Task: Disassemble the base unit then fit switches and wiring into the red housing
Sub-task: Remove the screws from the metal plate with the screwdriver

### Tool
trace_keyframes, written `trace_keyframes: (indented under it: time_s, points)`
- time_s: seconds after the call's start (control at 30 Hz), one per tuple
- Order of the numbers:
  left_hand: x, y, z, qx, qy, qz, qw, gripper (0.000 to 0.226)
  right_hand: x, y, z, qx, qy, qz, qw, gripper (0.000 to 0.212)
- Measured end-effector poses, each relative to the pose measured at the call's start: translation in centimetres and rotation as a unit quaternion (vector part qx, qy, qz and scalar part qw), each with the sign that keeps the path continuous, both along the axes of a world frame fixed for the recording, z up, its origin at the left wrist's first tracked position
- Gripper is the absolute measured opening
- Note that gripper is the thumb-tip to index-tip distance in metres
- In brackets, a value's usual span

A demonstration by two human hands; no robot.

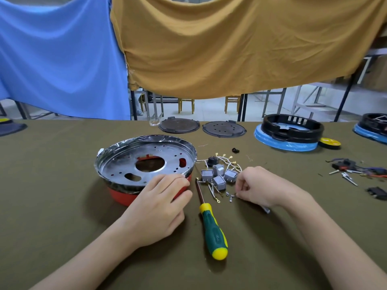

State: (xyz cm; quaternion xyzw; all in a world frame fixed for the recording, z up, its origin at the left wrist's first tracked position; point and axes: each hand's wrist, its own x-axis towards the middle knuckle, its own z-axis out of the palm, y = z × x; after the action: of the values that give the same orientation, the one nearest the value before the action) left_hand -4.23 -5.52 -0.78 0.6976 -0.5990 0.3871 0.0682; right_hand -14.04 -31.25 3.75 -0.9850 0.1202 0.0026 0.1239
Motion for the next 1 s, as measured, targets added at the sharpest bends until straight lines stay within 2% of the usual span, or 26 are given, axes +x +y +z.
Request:
trace_keyframes:
  time_s: [0.03,0.07,0.1,0.13,0.2,0.23,0.27,0.3,0.37,0.53,0.8,0.9,1.0]
  points:
    - [0.0,0.0,0.0,-0.005,0.003,-0.004,1.000,0.024,0.0,0.0,0.1,0.024,-0.033,0.013,0.999,0.013]
    - [0.0,0.1,0.1,-0.010,0.010,-0.009,1.000,0.023,0.1,0.1,0.1,0.090,-0.079,0.027,0.992,0.013]
    - [0.0,0.2,0.1,-0.018,0.018,-0.016,1.000,0.022,0.1,0.5,0.2,0.205,-0.124,0.041,0.970,0.011]
    - [0.0,0.2,0.2,-0.030,0.028,-0.025,0.999,0.021,0.1,1.2,0.4,0.352,-0.150,0.056,0.922,0.009]
    - [-0.2,0.1,0.4,-0.075,0.066,-0.049,0.994,0.018,0.3,2.8,0.4,0.603,-0.140,0.092,0.780,0.004]
    - [-0.4,0.1,0.5,-0.107,0.097,-0.059,0.988,0.018,0.5,3.6,0.2,0.670,-0.123,0.103,0.725,0.002]
    - [-0.5,0.1,0.6,-0.142,0.133,-0.065,0.979,0.019,0.6,4.3,0.0,0.703,-0.104,0.113,0.694,0.003]
    - [-0.7,0.1,0.8,-0.172,0.169,-0.068,0.968,0.020,0.8,4.9,-0.3,0.718,-0.087,0.126,0.679,0.004]
    - [-0.8,0.2,1.1,-0.205,0.210,-0.068,0.953,0.022,1.1,5.9,-0.6,0.727,-0.061,0.153,0.666,0.008]
    - [-0.9,-0.1,1.2,-0.207,0.214,-0.112,0.948,0.019,1.5,7.1,-1.2,0.745,-0.048,0.154,0.647,0.011]
    - [-0.4,0.1,1.2,-0.211,0.264,-0.116,0.934,0.013,1.3,8.3,-1.2,0.718,-0.057,0.149,0.677,0.013]
    - [-0.4,0.3,1.4,-0.206,0.306,-0.114,0.922,0.011,1.0,8.7,-0.9,0.695,-0.082,0.142,0.700,0.009]
    - [-0.5,0.4,1.5,-0.208,0.302,-0.102,0.925,0.009,0.6,8.9,-0.2,0.616,-0.131,0.125,0.767,0.010]
